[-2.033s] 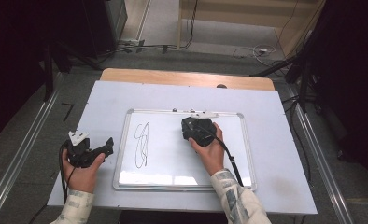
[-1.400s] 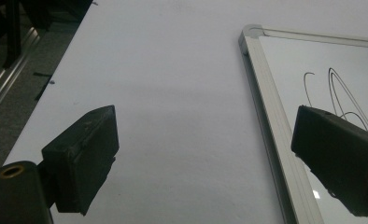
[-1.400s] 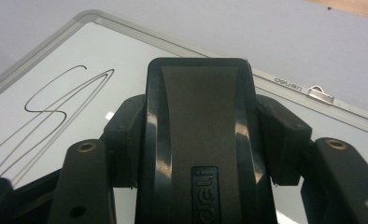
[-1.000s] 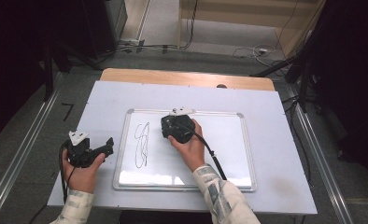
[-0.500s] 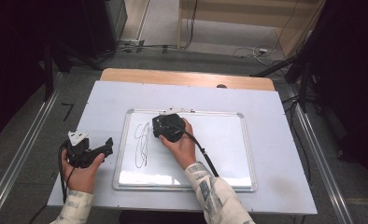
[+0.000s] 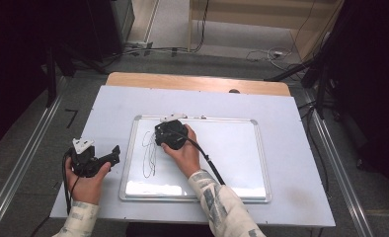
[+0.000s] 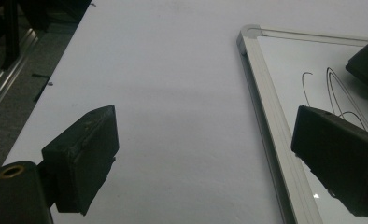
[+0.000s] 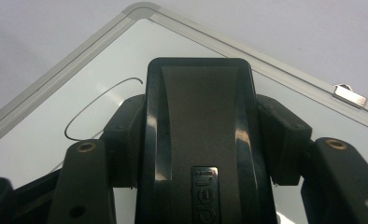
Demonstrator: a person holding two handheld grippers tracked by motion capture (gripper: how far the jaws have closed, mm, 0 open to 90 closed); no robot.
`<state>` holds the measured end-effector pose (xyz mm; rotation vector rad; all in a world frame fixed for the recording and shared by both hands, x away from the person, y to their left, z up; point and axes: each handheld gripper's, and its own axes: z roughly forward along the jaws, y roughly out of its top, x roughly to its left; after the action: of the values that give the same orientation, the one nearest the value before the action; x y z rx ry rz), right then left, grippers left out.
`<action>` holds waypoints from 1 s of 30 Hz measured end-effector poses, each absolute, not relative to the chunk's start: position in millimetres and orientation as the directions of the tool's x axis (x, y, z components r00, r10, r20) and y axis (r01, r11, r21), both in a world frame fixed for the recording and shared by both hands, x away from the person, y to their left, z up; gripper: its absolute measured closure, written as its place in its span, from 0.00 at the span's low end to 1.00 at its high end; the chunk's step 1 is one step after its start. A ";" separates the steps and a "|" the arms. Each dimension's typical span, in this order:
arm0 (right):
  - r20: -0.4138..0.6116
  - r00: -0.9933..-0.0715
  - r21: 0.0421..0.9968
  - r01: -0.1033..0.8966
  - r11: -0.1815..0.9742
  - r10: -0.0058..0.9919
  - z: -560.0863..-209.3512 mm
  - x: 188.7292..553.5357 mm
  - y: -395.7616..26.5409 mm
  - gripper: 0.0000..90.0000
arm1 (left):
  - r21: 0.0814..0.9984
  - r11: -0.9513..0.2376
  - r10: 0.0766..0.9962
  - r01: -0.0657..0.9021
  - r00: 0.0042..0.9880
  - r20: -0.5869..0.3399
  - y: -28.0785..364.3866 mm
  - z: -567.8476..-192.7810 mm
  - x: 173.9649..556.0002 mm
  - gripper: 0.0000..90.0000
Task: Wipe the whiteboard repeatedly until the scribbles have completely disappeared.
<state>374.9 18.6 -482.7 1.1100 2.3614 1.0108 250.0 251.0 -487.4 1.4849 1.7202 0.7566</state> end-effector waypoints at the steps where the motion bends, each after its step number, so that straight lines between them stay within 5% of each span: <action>1: -0.012 -0.639 0.725 0.524 0.447 0.769 -482.8 375.6 19.7 0.43 | 0.815 0.160 0.987 0.557 -0.068 -0.148 250.9 -487.4 250.0 0.09; 30: -0.030 -0.637 0.721 0.520 0.458 0.770 -486.5 386.1 31.1 0.43 | 0.810 0.158 0.987 0.564 -0.064 -0.147 250.6 -487.9 249.8 0.09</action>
<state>386.1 31.1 -486.5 1.0919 2.3595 0.9870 249.8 250.6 -487.9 1.4928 1.7217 0.7500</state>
